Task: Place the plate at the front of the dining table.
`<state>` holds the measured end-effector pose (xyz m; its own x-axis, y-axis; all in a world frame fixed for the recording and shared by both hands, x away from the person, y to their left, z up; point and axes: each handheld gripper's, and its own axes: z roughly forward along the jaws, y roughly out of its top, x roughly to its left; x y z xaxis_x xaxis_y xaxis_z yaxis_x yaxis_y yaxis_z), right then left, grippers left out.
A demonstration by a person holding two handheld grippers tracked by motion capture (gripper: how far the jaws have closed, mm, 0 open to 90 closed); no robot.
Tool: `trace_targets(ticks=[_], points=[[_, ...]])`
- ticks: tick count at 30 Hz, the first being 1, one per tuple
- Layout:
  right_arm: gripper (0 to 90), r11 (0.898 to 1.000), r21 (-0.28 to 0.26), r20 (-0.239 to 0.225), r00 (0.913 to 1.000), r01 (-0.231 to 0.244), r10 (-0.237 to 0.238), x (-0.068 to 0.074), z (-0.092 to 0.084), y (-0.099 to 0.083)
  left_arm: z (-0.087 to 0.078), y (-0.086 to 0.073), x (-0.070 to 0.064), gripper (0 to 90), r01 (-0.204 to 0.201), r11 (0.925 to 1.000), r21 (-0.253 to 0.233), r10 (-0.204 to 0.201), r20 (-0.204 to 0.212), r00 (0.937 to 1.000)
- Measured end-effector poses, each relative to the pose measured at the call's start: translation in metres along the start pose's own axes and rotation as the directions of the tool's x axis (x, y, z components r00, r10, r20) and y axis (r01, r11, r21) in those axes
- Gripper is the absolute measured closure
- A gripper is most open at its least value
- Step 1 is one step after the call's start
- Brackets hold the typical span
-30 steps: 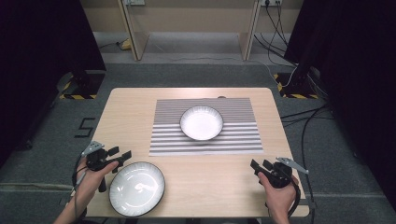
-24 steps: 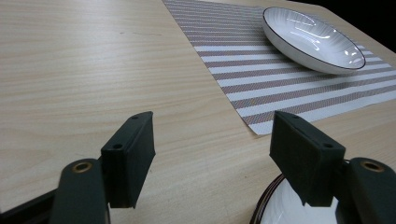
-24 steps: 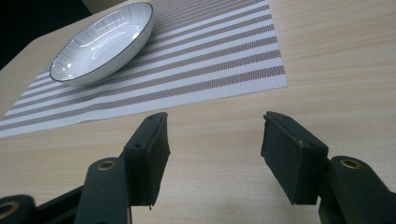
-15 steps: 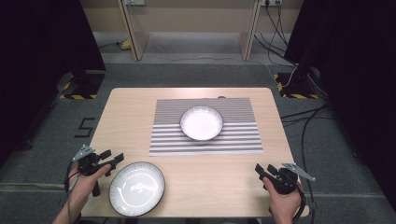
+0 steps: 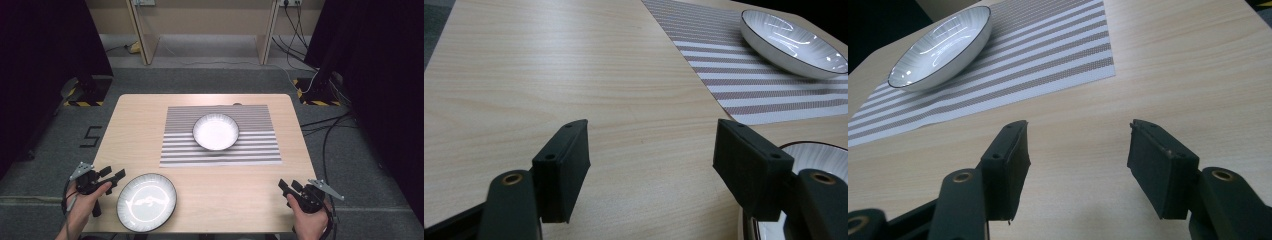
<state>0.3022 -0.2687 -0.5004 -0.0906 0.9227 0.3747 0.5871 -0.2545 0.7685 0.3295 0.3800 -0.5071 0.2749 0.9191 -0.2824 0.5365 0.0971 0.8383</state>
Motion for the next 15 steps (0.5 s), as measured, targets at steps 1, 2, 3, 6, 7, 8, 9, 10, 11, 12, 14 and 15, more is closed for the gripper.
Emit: trace_targets(ticks=[1,2,3,6,7,8,9,10,11,12,14,15], points=[[41.5,1.000,0.001,-0.001,1.0000,0.002,-0.002,-0.001,-0.001,-0.001,-0.001,-0.001,0.001,29.8,0.001,1.0000,-0.004,-0.001,0.003,1.0000],[41.5,1.000,0.002,0.002,1.0000,0.004,-0.004,-0.001,-0.002,-0.001,-0.002,-0.002,0.002,29.7,-0.001,1.0000,-0.003,0.001,-0.001,1.0000],[41.5,1.000,0.002,0.008,0.9999,0.007,-0.007,-0.002,-0.004,-0.002,-0.003,-0.003,0.003,29.6,0.002,1.0000,-0.004,-0.002,-0.001,1.0000],[41.5,1.000,0.003,0.016,0.9999,0.007,-0.007,-0.005,-0.009,-0.003,-0.005,-0.006,0.006,29.6,0.010,0.9999,-0.012,-0.010,-0.004,0.9999],[41.5,1.000,0.001,0.016,0.9999,0.001,-0.001,-0.006,-0.010,-0.004,-0.006,-0.007,0.006,29.6,0.015,0.9997,-0.017,-0.015,-0.003,0.9999],[41.5,1.000,-0.001,0.016,0.9999,0.001,-0.001,-0.007,-0.011,-0.005,-0.006,-0.007,0.006,29.5,0.017,0.9997,-0.018,-0.017,-0.001,0.9998],[41.5,1.000,0.000,0.022,0.9998,0.000,0.000,-0.008,-0.013,-0.005,-0.006,-0.008,0.006,29.4,0.021,0.9996,-0.021,-0.021,0.002,0.9998],[41.5,1.000,-0.003,0.025,0.9997,0.003,-0.003,-0.009,-0.014,-0.006,-0.006,-0.008,0.006,29.4,0.026,0.9995,-0.018,-0.026,0.008,0.9996],[41.5,1.000,-0.003,0.023,0.9997,-0.003,0.003,-0.009,-0.014,-0.007,-0.005,-0.007,0.005,29.4,0.031,0.9993,-0.021,-0.031,0.016,0.9994],[41.5,1.000,-0.003,0.023,0.9997,-0.003,0.003,-0.009,-0.014,-0.008,-0.004,-0.005,0.005,29.5,0.030,0.9993,-0.025,-0.029,0.019,0.9994],[41.4,1.000,-0.002,0.018,0.9998,-0.006,0.007,-0.007,-0.013,-0.007,0.000,0.005,0.001,29.5,0.012,0.9993,-0.035,-0.011,0.029,0.9995],[41.5,1.000,-0.001,0.016,0.9999,-0.003,0.003,-0.006,-0.012,-0.006,0.001,0.007,0.000,29.6,0.008,0.9993,-0.038,-0.007,0.034,0.9994]])
